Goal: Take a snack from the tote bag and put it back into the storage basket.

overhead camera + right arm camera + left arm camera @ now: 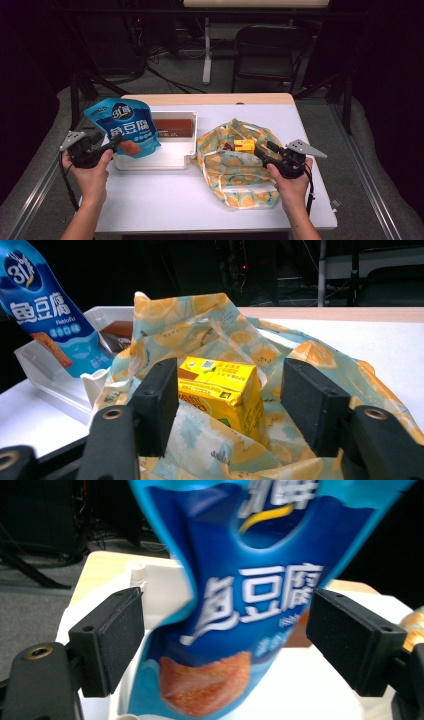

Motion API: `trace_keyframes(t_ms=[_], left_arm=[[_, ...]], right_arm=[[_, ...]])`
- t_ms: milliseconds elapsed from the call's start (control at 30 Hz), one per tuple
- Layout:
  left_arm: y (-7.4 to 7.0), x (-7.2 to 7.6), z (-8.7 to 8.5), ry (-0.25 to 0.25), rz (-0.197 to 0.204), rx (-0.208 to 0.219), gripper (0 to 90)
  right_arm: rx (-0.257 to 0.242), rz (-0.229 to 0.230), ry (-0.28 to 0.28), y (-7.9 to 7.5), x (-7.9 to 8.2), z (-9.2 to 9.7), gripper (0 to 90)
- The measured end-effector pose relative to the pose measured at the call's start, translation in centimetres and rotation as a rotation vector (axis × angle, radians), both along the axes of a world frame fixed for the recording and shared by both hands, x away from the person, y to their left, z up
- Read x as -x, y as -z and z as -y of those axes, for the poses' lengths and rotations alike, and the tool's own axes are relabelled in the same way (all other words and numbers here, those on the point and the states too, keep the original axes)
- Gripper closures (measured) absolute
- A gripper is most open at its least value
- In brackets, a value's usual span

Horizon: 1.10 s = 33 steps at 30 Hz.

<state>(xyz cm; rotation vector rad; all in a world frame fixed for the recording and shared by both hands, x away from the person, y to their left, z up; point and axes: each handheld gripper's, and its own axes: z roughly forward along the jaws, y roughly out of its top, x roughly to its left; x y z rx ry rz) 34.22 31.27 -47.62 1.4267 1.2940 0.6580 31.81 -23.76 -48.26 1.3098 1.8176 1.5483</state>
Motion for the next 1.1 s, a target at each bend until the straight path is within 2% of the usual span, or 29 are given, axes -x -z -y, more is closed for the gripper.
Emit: trace_keyframes(t_ms=[100,267,367,433,533,633,733,867,1100], left_arm=[[0.0,0.7,0.9,0.010,0.007,-0.015,16.3],[0.5,1.3,2.6,0.040,0.003,-0.020,16.5],[0.9,1.5,3.6,0.055,-0.006,-0.035,16.8],[1.1,1.5,4.3,0.072,-0.014,-0.043,16.8],[1.4,1.5,5.5,0.096,-0.022,-0.051,16.9],[1.6,1.6,6.5,0.123,-0.021,-0.079,16.9],[1.6,1.7,7.0,0.140,-0.024,-0.084,16.9],[1.8,1.8,7.5,0.152,-0.025,-0.085,16.9],[2.2,1.8,8.7,0.192,-0.041,-0.103,16.9]], right_arm=[[-0.016,0.002,0.000,0.0,0.0,0.0,50.4],[-0.025,-0.011,-0.007,0.2,-0.2,-0.2,72.2],[-0.014,-0.005,-0.007,0.3,-0.2,-0.6,83.4],[-0.007,-0.001,-0.007,0.3,-0.3,-0.9,87.8],[-0.005,-0.004,-0.003,0.5,-0.6,-1.4,89.5],[0.005,-0.013,0.013,0.7,-0.9,-2.0,82.3],[0.008,-0.012,0.068,0.9,-1.1,-2.7,58.6],[0.007,-0.039,0.090,1.0,-1.5,-3.4,37.8],[0.049,-0.078,0.118,1.7,-2.3,-5.3,19.7]])
